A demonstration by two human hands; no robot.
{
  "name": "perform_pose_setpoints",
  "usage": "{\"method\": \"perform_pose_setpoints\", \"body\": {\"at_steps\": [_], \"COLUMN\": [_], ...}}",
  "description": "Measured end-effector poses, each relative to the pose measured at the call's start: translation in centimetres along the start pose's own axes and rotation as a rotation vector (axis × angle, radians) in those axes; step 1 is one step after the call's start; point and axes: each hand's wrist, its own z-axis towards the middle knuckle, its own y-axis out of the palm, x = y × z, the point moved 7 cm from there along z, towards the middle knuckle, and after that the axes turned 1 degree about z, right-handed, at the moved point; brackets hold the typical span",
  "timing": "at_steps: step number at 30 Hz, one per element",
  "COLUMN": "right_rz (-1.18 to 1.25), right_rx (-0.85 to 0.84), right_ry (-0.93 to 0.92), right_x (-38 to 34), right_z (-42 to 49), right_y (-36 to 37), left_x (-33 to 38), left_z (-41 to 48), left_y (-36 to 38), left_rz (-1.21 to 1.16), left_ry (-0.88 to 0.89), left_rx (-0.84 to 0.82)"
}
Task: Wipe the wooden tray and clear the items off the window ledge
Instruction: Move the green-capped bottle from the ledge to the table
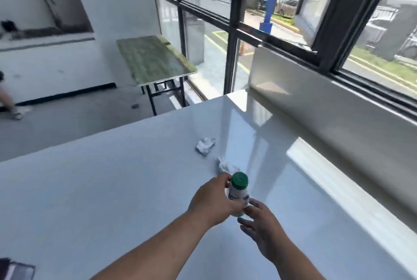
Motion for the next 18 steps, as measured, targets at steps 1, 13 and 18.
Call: {"method": "perform_pose_setpoints", "body": {"at_steps": [1, 13, 18], "right_rz": [-0.027, -0.347, -0.424], "right_rx": [-0.038, -0.411, -0.444], "right_ry": [0.009, 0.116, 0.154], "right_x": [0.5, 11.3, 15.7], "right_z": [0.4, -1.0, -2.5], "right_y": [3.8, 40.4, 46.1], "left_x": [-2.9, -29.5, -35.9], "left_z": [-0.9, -13.8, -18.3], "left_y": [-2.8, -25.7, -28.0], "left_rz": [-0.013, -0.045, -0.060], "left_ry": [-0.036, -0.380, -0.470], "left_rx": [0.030, 0.299, 0.311]}}
